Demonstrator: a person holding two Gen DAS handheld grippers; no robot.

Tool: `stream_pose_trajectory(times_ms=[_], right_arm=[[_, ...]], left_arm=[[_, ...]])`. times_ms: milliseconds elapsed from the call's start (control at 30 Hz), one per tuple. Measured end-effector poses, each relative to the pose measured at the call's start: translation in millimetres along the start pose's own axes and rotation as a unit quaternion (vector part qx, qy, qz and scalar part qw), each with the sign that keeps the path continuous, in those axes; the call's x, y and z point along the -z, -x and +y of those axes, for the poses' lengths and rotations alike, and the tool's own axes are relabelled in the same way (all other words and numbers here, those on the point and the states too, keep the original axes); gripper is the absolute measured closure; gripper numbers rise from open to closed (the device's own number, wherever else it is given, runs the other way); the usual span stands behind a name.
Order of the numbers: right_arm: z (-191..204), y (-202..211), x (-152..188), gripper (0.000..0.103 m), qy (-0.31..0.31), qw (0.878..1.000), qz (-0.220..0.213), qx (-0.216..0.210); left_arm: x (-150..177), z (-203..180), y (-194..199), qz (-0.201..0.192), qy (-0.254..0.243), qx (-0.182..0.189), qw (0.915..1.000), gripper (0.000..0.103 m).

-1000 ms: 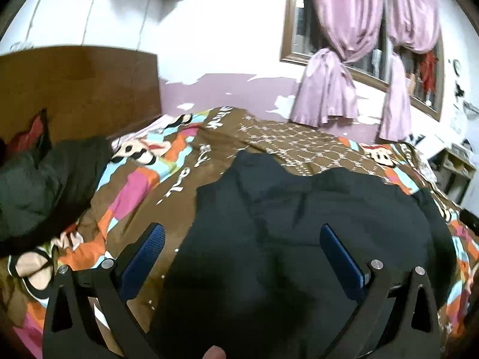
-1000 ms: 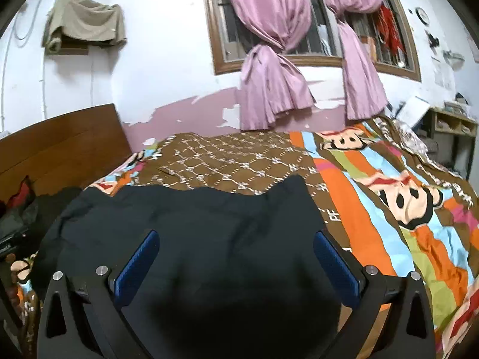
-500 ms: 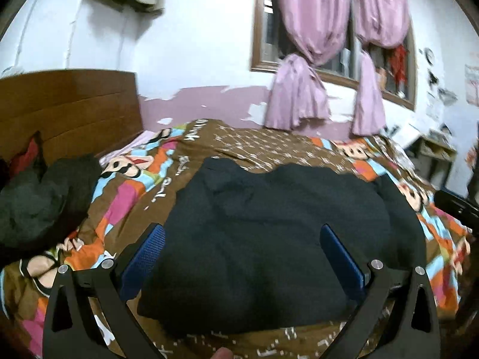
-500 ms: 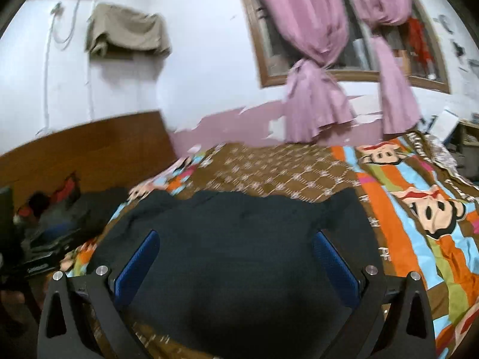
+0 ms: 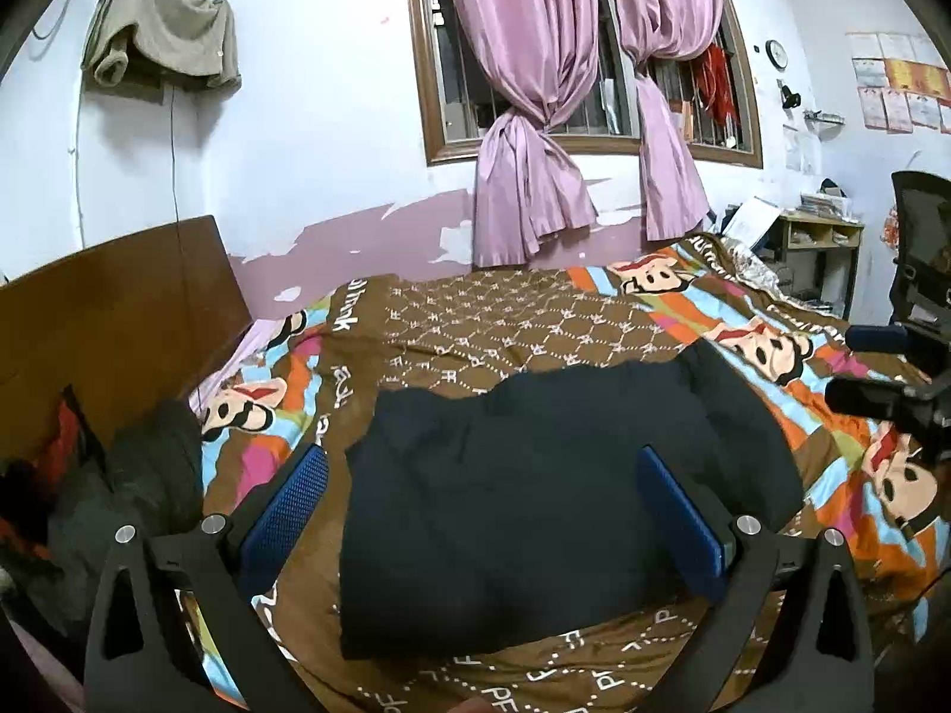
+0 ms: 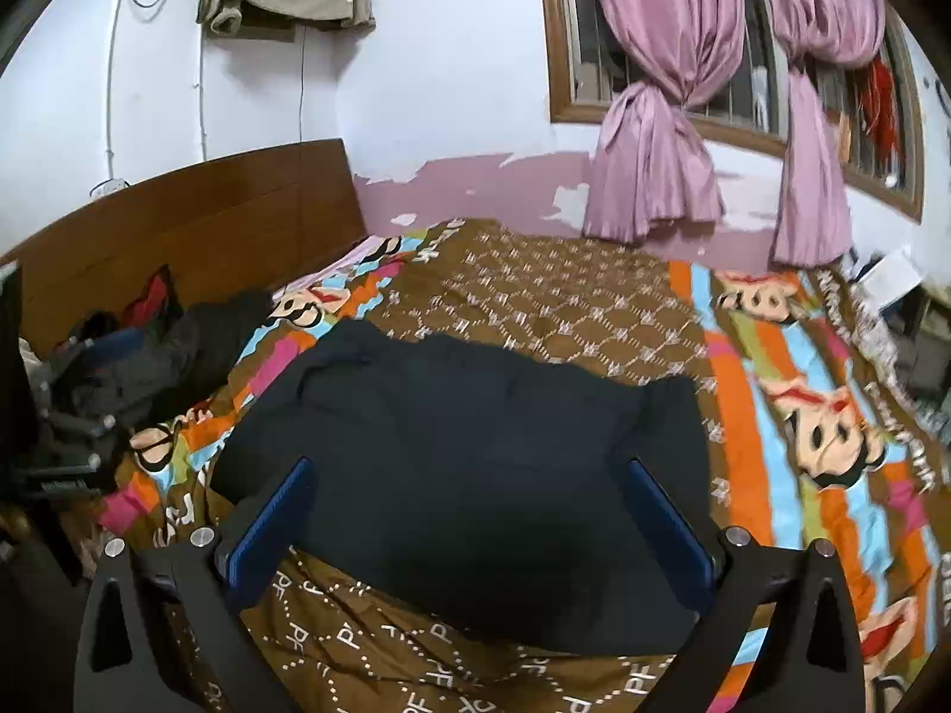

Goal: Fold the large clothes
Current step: 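Release the folded jacket and pull both grippers back from it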

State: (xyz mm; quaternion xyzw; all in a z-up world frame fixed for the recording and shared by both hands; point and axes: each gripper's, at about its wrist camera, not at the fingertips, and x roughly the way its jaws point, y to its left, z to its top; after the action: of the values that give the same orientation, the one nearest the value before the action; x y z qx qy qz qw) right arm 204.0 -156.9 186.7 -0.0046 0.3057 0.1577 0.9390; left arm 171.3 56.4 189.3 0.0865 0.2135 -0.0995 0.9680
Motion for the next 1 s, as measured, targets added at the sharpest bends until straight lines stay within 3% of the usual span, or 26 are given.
stream_pose_trajectory(times_ms=[167, 467, 767, 1000], right_arm=[[15.1, 24.0, 1.7, 0.0, -0.017, 1.0, -0.019, -0.006], [39.4, 64.2, 18.2, 0.0, -0.008, 0.998, -0.064, -0.009], [45.7, 80.7, 51.4, 0.0, -0.048, 0.997, -0.054, 0.007], [45.4, 95.8, 80.6, 0.0, -0.084, 0.994, -0.066, 0.036]], left_arm=[[-5.1, -4.7, 24.8, -0.001, 0.007, 0.0, 1.0, 0.001], [2.7, -11.2, 74.8, -0.024, 0.069, 0.008, 0.9973, 0.001], [31.5, -22.5, 107.6, -0.018, 0.081, -0.004, 0.9965, 0.001], [64.8, -29.8, 121.5, -0.023, 0.09, -0.045, 0.9946, 0.001]])
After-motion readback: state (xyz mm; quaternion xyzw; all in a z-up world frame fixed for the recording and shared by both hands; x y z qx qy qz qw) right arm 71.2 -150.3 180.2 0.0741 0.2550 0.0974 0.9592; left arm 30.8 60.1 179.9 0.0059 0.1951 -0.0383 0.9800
